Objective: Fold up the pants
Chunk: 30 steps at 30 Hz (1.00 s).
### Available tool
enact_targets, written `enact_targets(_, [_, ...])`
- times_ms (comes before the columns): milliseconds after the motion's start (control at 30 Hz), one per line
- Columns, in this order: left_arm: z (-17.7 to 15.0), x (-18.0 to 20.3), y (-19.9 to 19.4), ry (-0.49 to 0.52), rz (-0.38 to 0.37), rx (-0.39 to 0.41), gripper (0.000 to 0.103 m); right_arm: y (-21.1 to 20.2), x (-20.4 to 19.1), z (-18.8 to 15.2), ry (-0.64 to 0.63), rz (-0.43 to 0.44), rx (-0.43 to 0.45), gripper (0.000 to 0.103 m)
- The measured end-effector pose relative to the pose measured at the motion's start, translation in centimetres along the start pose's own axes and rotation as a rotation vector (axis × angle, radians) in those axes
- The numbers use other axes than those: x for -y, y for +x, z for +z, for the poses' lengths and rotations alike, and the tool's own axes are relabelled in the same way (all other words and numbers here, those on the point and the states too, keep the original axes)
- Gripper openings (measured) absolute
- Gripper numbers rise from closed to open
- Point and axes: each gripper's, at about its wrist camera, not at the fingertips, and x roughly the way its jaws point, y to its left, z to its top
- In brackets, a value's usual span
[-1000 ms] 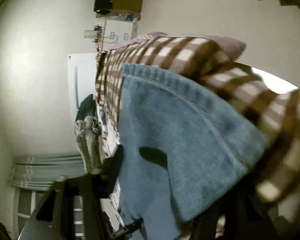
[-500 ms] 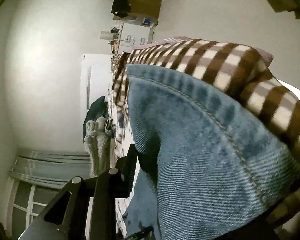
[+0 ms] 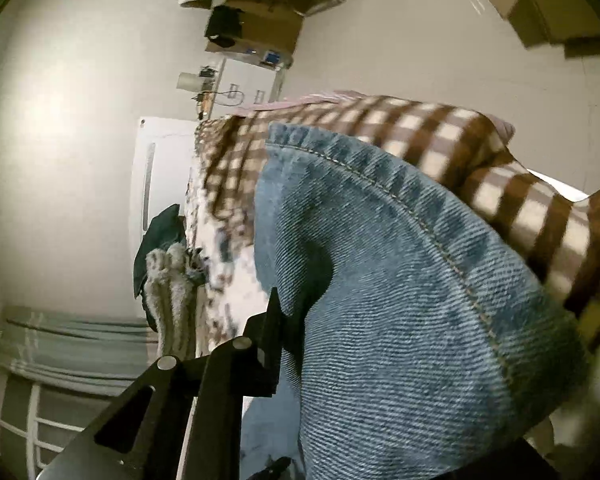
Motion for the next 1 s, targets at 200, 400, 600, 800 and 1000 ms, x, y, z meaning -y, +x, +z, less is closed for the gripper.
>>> enact_targets(200, [-0.3,-4.4,-5.4,-0.120,-0.078,0.040,0.103,-1.8,-8.9,-3.5,-0.131,-0.001,-0.026,0.015])
enact_targets(400, [-1.9,-11.1,-10.0,-0.229,-0.102,0.067,0.103,0.6,-16.8,-10.9,-0.269,0.009,-0.141,0.014])
enact_targets(600, [-3.9,-19.1,-11.7,-0.330,-0.072,0.098,0.103,7.8,-19.5,-21.1,-0.374,-0.005,-0.308,0.014])
enact_targets(800, [-6.4,-27.2,-11.1,-0.413,0.003,0.097,0.103,16.8,-17.6,-32.1,-0.580,-0.184,-0.443,0.015])
enact_targets(1000, [-8.2,-31.6,-10.3,-0.483,0.037,0.077,0.103,22.2,-16.9,-41.8,-0.784,-0.403,-0.620,0.063])
